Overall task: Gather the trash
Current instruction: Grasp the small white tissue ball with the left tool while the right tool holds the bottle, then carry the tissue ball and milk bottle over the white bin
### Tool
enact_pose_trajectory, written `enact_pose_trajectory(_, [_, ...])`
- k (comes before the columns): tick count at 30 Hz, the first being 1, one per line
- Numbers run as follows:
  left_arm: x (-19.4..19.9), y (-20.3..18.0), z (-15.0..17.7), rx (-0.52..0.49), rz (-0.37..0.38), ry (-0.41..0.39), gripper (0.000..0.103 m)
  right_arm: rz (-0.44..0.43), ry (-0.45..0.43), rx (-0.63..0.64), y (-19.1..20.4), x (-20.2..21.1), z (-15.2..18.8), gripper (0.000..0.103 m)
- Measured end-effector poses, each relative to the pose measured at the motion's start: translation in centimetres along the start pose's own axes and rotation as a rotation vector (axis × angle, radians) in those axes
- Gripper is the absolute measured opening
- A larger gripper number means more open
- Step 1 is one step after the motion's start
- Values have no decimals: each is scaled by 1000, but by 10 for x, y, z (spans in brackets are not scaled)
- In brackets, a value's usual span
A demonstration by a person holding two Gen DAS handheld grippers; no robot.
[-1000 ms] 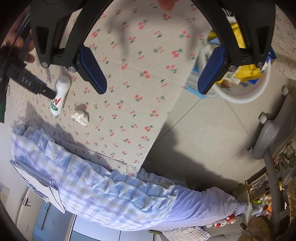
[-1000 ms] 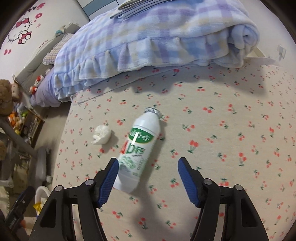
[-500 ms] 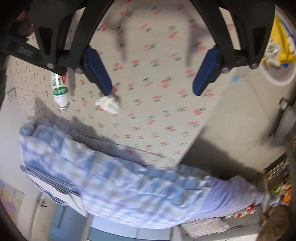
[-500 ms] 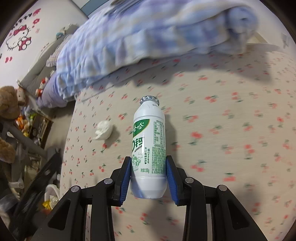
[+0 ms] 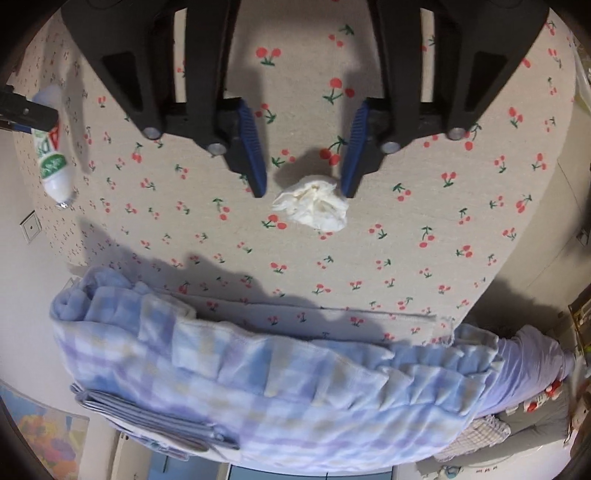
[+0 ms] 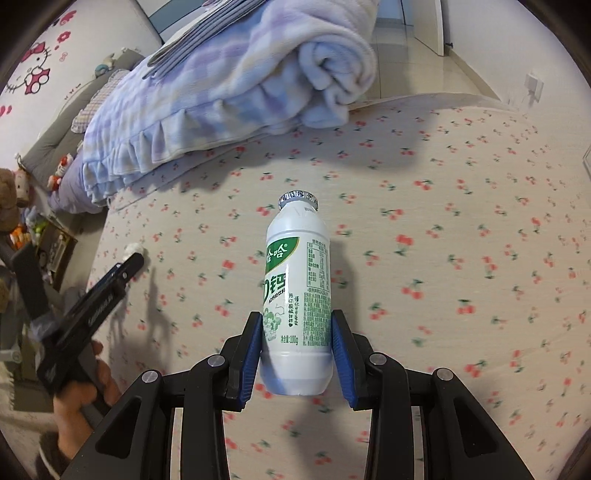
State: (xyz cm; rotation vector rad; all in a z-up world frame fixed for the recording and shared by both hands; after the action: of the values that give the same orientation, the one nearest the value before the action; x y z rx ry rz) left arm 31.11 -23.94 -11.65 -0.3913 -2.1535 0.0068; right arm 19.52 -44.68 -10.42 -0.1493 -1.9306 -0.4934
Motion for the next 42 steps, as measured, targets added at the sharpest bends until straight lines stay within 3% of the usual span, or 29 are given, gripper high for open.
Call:
enact_pose_trajectory(5, [-1,7,-1,40,21,10,15,22,-1,24,-12,5,4,37])
enact_pose_trajectory(9, [3,10,1,43,32,15,9,31,1,22,-19,7,7,37])
enact_pose_trajectory(20, [42,8,12,-16,55,16,7,42,-28,26,-20,32,21,37])
enact_pose_trajectory(28, [84,21,36,-58,39,40,7,20,-56,62,5,52,34,37])
enact_pose_trajectory(42, [161,97,70,-20,-19,25,7,-31,-78,197,85,65,65,37])
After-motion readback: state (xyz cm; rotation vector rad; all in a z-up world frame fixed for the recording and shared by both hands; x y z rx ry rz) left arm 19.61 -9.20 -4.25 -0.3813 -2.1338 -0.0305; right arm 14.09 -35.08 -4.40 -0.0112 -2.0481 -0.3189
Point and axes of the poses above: each gripper's, at about its wrist camera, not at the fingertips, and x roughly against the way its jaws point, y to its left, z to its underside, the point moved 5 cm from there along -x, roughly the way its jaws point, and after that the axes turned 5 degrees about y, right-handed, at the moved point
